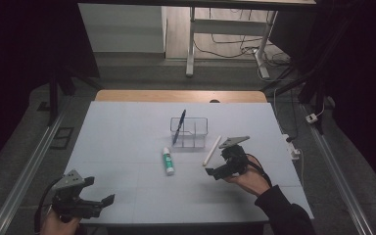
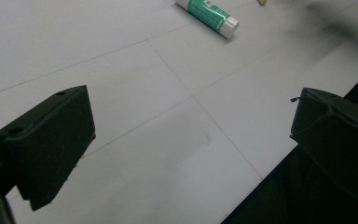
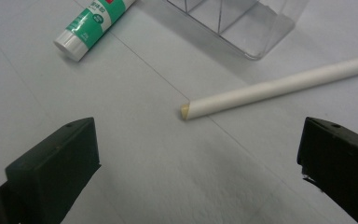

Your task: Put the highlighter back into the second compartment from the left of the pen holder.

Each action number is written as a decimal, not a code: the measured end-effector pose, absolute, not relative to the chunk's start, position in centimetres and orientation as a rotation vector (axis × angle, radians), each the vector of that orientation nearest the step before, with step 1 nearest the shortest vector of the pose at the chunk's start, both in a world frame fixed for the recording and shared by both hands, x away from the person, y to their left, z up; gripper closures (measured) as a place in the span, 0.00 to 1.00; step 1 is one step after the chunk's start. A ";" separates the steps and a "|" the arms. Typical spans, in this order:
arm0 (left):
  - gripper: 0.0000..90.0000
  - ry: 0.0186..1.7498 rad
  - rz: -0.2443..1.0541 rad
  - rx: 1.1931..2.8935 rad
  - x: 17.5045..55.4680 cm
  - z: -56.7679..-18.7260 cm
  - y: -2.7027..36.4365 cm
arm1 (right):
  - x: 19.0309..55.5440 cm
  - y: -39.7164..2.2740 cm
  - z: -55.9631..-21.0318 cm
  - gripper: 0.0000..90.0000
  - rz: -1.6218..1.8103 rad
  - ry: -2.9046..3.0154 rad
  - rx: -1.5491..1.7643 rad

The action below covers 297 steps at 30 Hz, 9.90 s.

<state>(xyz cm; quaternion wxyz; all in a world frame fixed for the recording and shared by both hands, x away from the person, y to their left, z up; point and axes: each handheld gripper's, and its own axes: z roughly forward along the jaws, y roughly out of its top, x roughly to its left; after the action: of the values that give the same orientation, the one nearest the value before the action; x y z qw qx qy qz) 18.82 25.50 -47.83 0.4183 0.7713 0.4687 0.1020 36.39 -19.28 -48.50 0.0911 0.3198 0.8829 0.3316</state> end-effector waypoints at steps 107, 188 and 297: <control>0.02 1.165 0.262 1.961 18.8 -47.8 25.2 | 40.2 -18.1 -50.9 0.99 0.801 2.754 0.803; 0.02 1.161 0.264 1.967 19.0 -47.8 25.1 | 38.8 -28.9 -48.4 0.76 0.786 2.529 1.183; 0.02 1.150 0.258 1.967 19.0 -47.8 25.2 | 43.2 -19.8 -38.9 0.87 1.373 2.081 1.096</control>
<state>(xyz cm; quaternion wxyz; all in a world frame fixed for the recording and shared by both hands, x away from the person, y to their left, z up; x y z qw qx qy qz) 18.99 25.18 -47.83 0.4116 0.7817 0.4571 0.1027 43.18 -19.82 -38.89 0.2077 0.3936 0.7475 0.4931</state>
